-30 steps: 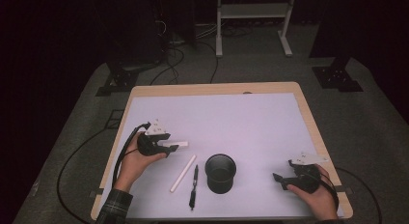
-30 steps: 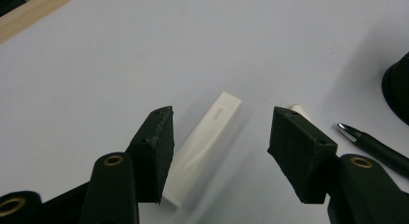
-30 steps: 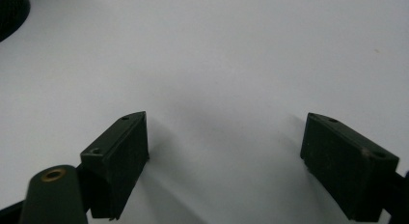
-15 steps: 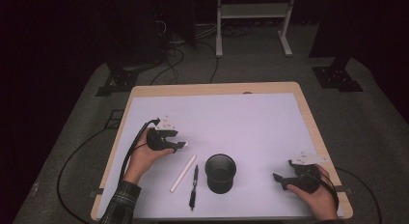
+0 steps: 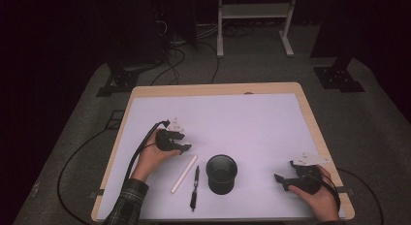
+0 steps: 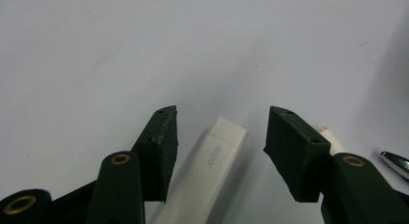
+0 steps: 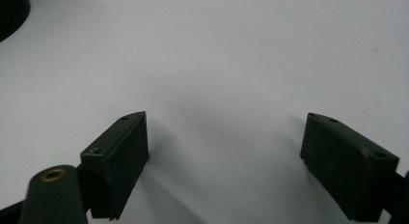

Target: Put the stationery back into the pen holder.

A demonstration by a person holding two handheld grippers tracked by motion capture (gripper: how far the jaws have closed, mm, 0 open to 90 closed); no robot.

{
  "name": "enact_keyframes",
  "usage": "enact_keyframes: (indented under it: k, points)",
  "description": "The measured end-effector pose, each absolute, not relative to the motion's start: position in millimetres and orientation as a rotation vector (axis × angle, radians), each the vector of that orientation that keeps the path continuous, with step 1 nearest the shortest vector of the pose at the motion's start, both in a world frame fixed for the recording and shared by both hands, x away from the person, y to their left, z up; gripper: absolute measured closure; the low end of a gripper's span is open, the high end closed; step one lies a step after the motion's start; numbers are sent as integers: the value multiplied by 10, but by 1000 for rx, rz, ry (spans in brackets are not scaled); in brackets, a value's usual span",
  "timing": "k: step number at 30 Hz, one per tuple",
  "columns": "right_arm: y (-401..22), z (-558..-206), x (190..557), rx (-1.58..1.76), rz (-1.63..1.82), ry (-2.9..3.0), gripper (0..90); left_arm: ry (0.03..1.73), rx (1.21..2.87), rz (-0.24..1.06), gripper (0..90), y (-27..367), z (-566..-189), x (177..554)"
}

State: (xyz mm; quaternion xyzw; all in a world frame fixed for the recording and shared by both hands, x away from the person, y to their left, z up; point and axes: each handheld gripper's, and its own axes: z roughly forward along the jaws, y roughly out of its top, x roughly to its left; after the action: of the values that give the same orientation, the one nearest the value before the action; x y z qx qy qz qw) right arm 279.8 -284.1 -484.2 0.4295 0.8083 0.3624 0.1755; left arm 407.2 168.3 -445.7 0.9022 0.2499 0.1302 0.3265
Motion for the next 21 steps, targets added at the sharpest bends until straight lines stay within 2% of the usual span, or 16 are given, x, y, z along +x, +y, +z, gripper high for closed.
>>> enact_keyframes:
  k: [9, 17, 21]
  points:
    - [-2842, -4843, 2799, 1215, 1027, 2290, 161, 637, 2394, 324, 487, 1643, -4545, 4094]
    - [-2842, -4842, 2799, 1216, 1028, 2289, 161, 629, 2413, 333, 580, 1633, -4574, 4104]
    - [-2842, -4842, 2799, 1216, 1028, 2289, 161, 625, 2418, 332, 599, 1627, -4572, 4106]
